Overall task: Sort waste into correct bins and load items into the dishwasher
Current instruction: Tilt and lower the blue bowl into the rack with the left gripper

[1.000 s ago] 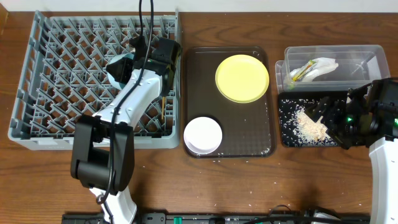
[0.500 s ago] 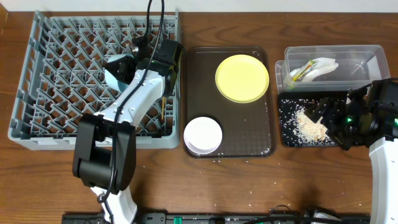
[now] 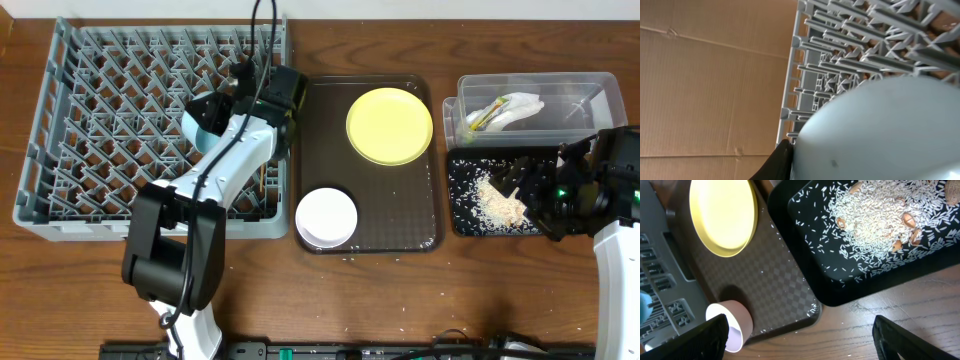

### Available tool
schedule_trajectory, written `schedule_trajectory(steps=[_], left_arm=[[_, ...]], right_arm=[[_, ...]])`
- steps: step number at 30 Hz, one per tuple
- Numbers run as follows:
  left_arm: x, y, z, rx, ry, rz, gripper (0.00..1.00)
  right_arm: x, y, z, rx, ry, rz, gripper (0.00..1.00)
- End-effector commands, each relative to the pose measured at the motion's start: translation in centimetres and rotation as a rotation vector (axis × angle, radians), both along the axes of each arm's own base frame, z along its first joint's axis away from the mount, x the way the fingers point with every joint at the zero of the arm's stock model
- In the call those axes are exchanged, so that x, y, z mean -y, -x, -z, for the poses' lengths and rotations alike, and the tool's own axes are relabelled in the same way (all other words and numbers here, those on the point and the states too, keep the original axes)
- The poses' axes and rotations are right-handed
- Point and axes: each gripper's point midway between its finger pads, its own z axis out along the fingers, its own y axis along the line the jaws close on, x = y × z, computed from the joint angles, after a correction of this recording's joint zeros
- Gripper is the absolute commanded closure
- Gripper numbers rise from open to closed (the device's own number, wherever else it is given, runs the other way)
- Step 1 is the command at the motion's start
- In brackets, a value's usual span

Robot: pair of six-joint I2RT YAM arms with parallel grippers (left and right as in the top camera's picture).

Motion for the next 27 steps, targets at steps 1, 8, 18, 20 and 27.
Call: schedule_trajectory(steps=[1, 8, 18, 20, 27], left_arm=[[0.9, 0.0, 1.1, -0.030, 0.009, 0.026, 0.83], [-0.5, 0.5, -1.5, 0.027, -0.122, -0.033, 0.93], [-2.1, 0.2, -1.9, 0.089, -0.112, -0.084, 0.92], [-2.8, 0.0, -2.0, 0.116, -0.102, -0.103, 0.93], [-3.1, -0.6, -1.5, 0.147, -0.049, -0.107, 0.92]], right_arm=[[-0.3, 0.0, -0.3, 0.011, 0.005, -0.022, 0.10], [-0.3, 0.2, -0.2, 0.005, 0.005, -0.029, 0.10], [-0.3, 0.2, -0.2, 0.005, 0.005, -0.029, 0.10], [-0.3, 0.2, -0.2, 0.005, 0.005, -0.029, 0.10], [-0.3, 0.2, -0.2, 0.005, 0.005, -0.029, 0.10]])
